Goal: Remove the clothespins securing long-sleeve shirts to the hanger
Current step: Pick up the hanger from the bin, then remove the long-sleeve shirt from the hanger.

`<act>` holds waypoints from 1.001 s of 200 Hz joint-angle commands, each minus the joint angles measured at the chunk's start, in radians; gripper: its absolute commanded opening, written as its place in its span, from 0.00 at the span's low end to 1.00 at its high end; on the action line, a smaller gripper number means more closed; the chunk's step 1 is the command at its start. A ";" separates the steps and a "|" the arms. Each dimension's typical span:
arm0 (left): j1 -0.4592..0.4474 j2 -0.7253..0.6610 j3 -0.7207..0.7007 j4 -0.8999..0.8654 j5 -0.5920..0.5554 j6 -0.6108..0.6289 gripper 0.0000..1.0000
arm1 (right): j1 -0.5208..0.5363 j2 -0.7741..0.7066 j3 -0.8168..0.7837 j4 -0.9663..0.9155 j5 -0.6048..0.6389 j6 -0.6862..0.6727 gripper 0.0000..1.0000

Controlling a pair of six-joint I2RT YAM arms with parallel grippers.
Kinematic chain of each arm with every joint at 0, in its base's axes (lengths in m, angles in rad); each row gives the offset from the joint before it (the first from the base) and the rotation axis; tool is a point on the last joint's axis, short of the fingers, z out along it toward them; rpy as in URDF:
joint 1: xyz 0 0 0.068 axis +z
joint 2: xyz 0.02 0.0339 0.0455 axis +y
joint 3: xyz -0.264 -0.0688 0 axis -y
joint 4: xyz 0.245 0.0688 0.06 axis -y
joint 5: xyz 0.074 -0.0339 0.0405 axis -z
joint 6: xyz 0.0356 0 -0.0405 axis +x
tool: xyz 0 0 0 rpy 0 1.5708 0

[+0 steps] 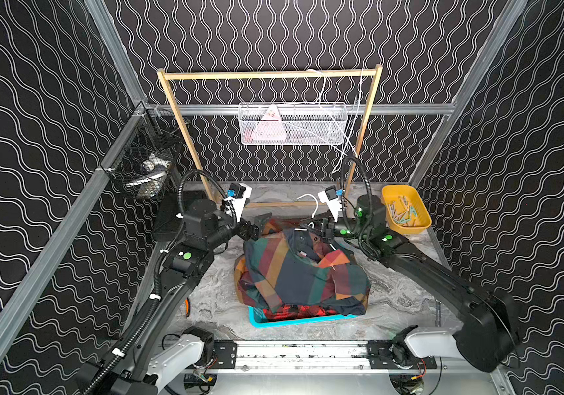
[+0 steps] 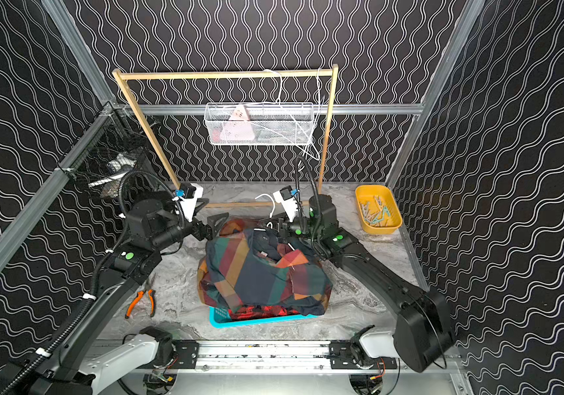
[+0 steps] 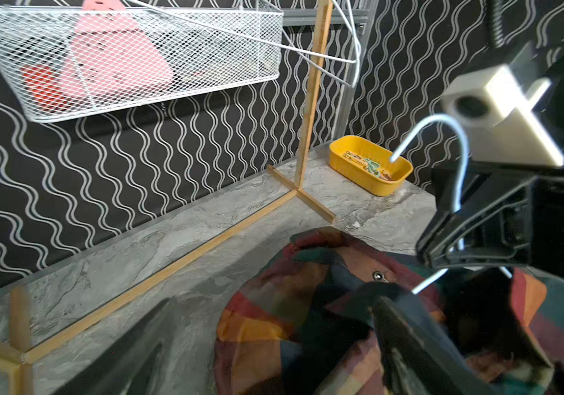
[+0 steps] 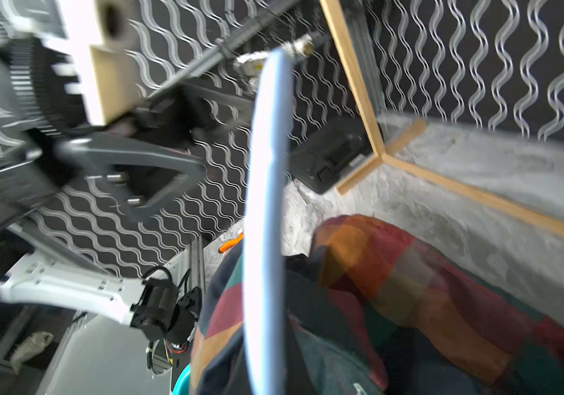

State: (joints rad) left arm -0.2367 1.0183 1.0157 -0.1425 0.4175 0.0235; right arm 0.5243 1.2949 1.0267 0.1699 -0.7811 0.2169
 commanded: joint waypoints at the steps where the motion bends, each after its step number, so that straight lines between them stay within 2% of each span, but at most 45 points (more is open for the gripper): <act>1: 0.015 0.011 0.007 0.012 0.124 -0.013 0.92 | -0.037 -0.087 -0.012 -0.048 -0.074 -0.119 0.00; 11: 0.021 0.015 0.009 0.014 0.163 -0.014 0.92 | -0.063 -0.129 -0.015 -0.065 -0.103 -0.126 0.00; 30: 0.028 0.004 0.004 0.032 0.242 -0.030 0.92 | -0.183 -0.188 -0.024 -0.073 -0.148 -0.109 0.00; 48: 0.031 -0.013 -0.015 0.050 0.278 -0.046 0.92 | -0.257 -0.231 -0.035 -0.060 -0.192 -0.099 0.00; 87: 0.031 0.001 -0.017 0.024 0.347 -0.046 0.90 | -0.267 -0.259 -0.029 -0.029 -0.228 -0.082 0.00; 110: 0.031 0.026 -0.029 0.045 0.388 -0.069 0.86 | -0.269 -0.273 -0.027 0.007 -0.224 -0.061 0.00; 151: 0.031 0.081 -0.011 0.008 0.498 -0.059 0.47 | -0.271 -0.276 -0.007 0.008 -0.212 -0.054 0.00; 176: 0.031 0.077 0.004 -0.040 0.481 -0.031 0.00 | -0.279 -0.272 -0.001 0.005 -0.202 -0.047 0.00; 200: 0.032 0.059 0.004 -0.052 0.396 -0.043 0.00 | -0.297 -0.274 0.000 -0.010 -0.187 -0.052 0.00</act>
State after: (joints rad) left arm -0.2066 1.0916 1.0084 -0.1669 0.8875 -0.0269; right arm 0.2379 1.0241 1.0172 0.1356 -0.9806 0.1650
